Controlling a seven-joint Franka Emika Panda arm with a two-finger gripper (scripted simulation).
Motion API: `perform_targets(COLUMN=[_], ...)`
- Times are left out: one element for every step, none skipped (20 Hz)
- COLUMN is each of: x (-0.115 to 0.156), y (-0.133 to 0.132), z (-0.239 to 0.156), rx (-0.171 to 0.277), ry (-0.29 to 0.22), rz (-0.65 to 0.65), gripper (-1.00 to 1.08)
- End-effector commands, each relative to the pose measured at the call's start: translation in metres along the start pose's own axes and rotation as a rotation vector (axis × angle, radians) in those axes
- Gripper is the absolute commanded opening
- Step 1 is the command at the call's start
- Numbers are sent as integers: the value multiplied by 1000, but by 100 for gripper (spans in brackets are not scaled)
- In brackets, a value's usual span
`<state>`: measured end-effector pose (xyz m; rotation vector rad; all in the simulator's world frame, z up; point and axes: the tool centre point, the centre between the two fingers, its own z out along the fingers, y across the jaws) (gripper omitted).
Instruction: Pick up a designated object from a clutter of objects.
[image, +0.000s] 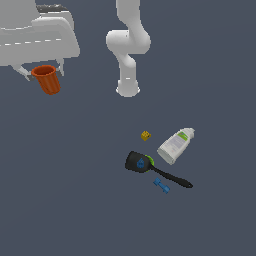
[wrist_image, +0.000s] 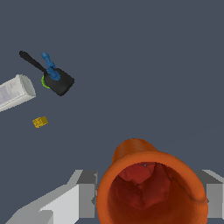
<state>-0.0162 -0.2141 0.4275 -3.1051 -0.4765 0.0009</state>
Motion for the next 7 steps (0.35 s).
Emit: perform_targets(x=[0,0,0,0,1,1,1], y=[5,6,8,8,9,9,9], z=[-5,-7,-8,-8,-9,-9,-9], rx=[0,0,0,0,0,0,0], ry=[0,0,0,0,0,0,0], rz=[-1,-1,-1,-1,-1,-1,-1], gripper=[-100,-100,-100,-100,-100,-100,-100])
